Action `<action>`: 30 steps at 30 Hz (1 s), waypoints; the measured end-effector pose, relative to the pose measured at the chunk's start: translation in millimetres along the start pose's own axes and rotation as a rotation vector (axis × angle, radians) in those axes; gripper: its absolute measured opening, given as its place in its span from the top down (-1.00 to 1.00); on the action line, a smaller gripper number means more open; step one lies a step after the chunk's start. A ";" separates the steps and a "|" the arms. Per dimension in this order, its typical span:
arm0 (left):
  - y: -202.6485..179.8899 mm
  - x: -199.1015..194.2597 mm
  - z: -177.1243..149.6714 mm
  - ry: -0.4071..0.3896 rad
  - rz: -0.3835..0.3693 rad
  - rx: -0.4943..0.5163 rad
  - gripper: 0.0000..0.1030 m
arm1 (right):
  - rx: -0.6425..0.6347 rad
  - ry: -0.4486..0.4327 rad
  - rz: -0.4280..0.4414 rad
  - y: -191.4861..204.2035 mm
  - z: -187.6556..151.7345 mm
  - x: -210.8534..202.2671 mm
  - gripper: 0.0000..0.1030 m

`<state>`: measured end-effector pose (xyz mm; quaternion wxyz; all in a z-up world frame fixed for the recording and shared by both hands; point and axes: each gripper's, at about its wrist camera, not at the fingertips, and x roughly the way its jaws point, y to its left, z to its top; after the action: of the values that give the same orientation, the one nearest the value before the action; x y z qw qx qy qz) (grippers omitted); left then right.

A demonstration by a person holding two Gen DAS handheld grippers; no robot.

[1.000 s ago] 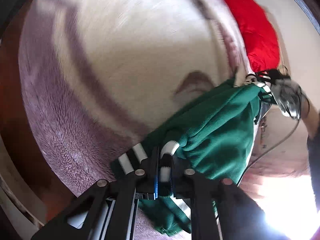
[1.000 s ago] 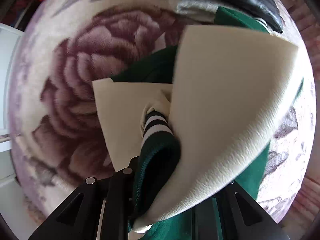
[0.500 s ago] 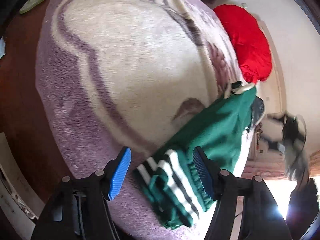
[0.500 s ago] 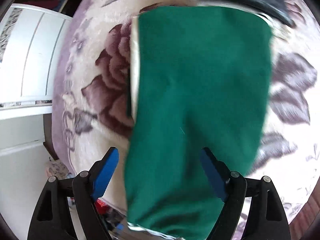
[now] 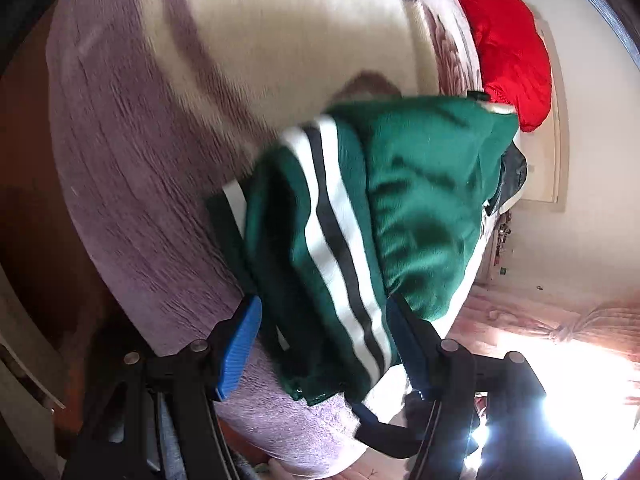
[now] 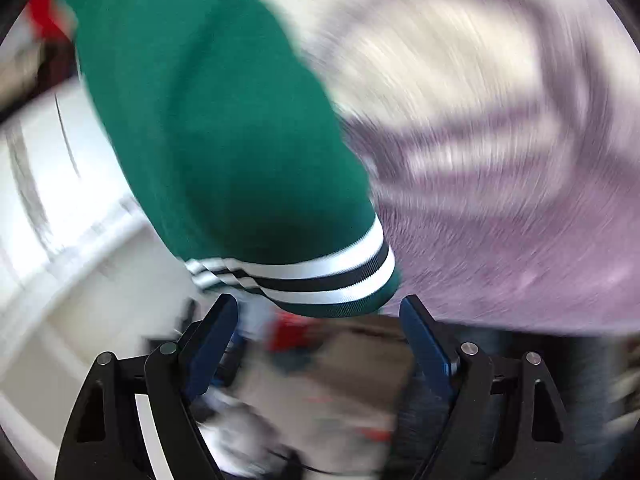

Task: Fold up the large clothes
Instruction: 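Grasp the folded jacket edge with the left gripper while the right gripper holds the hem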

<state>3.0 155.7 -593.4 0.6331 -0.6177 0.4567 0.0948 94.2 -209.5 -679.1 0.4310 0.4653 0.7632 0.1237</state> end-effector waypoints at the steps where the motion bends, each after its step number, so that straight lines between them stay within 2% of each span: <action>1: -0.2 4.1 -3.3 0.009 0.001 0.003 -0.21 | 0.036 -0.029 0.046 -7.8 -0.9 2.8 -0.19; 2: 0.3 7.4 -6.0 0.021 -0.003 0.002 -0.21 | 0.057 -0.052 0.062 -12.2 -2.8 3.4 0.67; 3: 0.3 11.9 -8.3 0.036 -0.012 -0.003 -0.21 | 0.071 -0.090 0.062 -15.0 -6.8 1.3 0.85; 5: 0.6 16.9 -13.4 0.060 -0.042 -0.017 -0.21 | 0.049 -0.159 0.032 -12.0 -22.5 -11.8 0.89; 7: -1.3 25.5 -12.5 0.077 -0.059 -0.019 -0.21 | -0.003 -0.205 -0.037 -5.9 -43.9 -27.9 0.90; 10: -2.6 34.2 -4.6 0.072 -0.058 -0.013 -0.21 | 0.019 -0.207 -0.096 -14.4 -52.3 -24.7 0.91; 12: -4.0 34.4 0.8 0.031 -0.075 -0.014 -0.09 | 0.033 -0.212 -0.140 -22.6 -47.2 -13.9 0.91; 13: -6.0 30.6 2.7 -0.005 -0.103 -0.007 0.08 | 0.041 -0.217 -0.155 -23.8 -44.0 -9.4 0.91; 14: -9.7 26.9 4.9 -0.026 -0.115 0.007 0.46 | 0.052 -0.215 -0.156 -25.5 -41.0 -4.3 0.91; 15: -14.3 24.2 7.9 -0.034 -0.139 0.023 0.73 | 0.053 -0.209 -0.149 -25.1 -39.4 0.0 0.91; 16: -18.7 20.5 11.1 -0.032 -0.231 0.028 0.85 | 0.053 -0.212 -0.147 -20.7 -37.7 2.3 0.91; 18: -30.2 15.2 17.2 -0.014 -0.422 0.029 0.87 | 0.029 -0.211 -0.116 -13.9 -42.9 5.9 0.90; 19: -35.0 14.4 18.8 -0.007 -0.458 0.040 0.87 | 0.008 -0.215 -0.095 -11.2 -47.7 3.9 0.90; 20: -37.2 15.0 20.4 0.003 -0.436 0.050 0.87 | -0.021 -0.213 -0.070 -8.2 -51.5 3.6 0.90; 22: -26.7 14.7 22.3 0.027 -0.389 0.042 0.86 | -0.120 -0.216 -0.117 2.8 -55.1 1.4 0.89; 25: 5.0 -1.4 21.7 0.047 -0.244 0.018 0.74 | -0.145 -0.195 -0.158 1.1 -53.8 1.9 0.76; 26: 12.6 -5.6 20.0 0.050 -0.203 0.015 0.74 | -0.117 -0.175 -0.150 -4.6 -53.4 2.5 0.59; 27: 20.8 -10.5 17.8 0.051 -0.170 0.011 0.74 | -0.082 -0.157 -0.136 -11.1 -54.0 2.6 0.29; 29: 35.0 -22.7 17.5 0.055 -0.125 -0.017 0.79 | -0.036 -0.138 -0.099 -26.1 -55.0 2.9 -0.11; 30: 39.2 -30.2 19.1 0.052 -0.099 -0.024 0.80 | -0.012 -0.135 -0.074 -32.5 -55.9 4.3 -0.21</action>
<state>-32.1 194.3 -603.1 0.6176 -0.6491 0.4409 0.0528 30.5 -211.5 -667.1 0.4885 0.4414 0.7484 0.0806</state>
